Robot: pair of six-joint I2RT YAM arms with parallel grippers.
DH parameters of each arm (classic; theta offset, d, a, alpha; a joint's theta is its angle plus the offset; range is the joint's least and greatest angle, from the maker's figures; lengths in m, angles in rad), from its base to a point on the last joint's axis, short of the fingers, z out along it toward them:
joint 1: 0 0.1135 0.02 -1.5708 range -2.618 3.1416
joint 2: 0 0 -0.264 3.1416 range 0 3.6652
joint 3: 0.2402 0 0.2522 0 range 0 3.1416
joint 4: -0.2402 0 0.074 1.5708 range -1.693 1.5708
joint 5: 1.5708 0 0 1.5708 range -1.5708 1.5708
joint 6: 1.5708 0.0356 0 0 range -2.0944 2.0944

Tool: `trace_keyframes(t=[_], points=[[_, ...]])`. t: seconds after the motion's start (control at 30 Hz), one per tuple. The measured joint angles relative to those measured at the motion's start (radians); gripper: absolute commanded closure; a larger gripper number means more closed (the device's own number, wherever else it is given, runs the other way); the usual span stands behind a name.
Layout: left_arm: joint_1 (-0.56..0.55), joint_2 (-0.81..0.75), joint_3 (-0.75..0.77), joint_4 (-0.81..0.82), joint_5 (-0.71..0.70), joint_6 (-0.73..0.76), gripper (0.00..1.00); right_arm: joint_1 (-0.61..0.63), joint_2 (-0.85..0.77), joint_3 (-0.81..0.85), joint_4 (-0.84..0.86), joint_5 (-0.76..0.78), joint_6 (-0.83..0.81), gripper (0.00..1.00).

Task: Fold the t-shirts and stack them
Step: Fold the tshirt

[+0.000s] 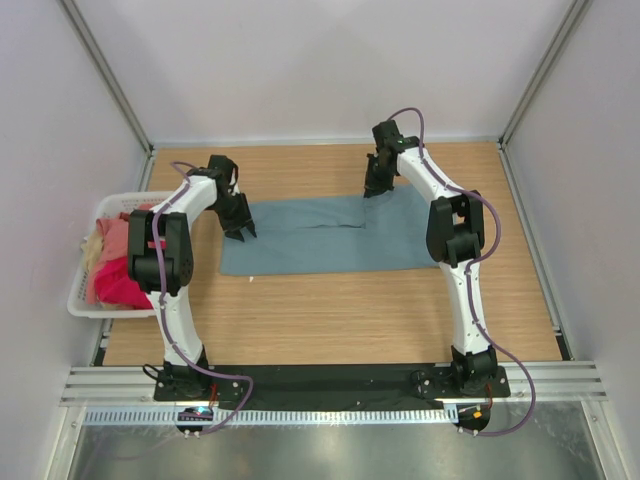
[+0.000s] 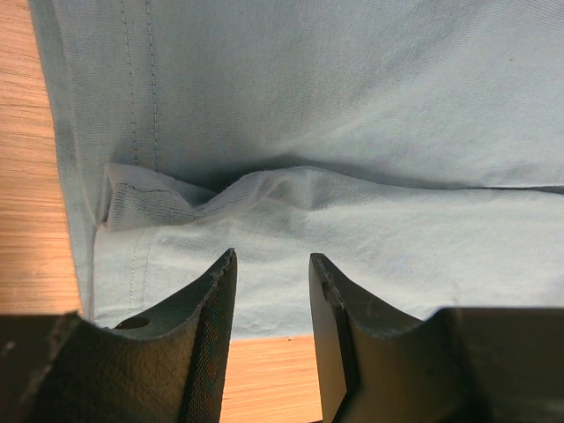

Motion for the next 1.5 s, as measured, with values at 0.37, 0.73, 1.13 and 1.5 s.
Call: trace_keyframes(t=[0.37, 0.73, 1.13, 1.5], points=[[0.000, 0.000, 0.000, 0.000, 0.001, -0.002, 0.60, 0.000, 0.000, 0.000, 0.045, -0.045, 0.019, 0.80], [0.000, -0.002, 0.000, -0.001, -0.006, -0.001, 0.59, -0.024, 0.003, 0.021, -0.010, -0.058, 0.033, 0.39], [-0.002, -0.026, 0.031, -0.006, -0.016, -0.002, 0.56, -0.164, -0.231, -0.205, -0.167, 0.138, 0.088, 0.31], [-0.033, -0.101, 0.027, -0.006, -0.023, -0.002, 0.52, -0.173, -0.551, -0.694, -0.176, 0.221, 0.381, 0.21]])
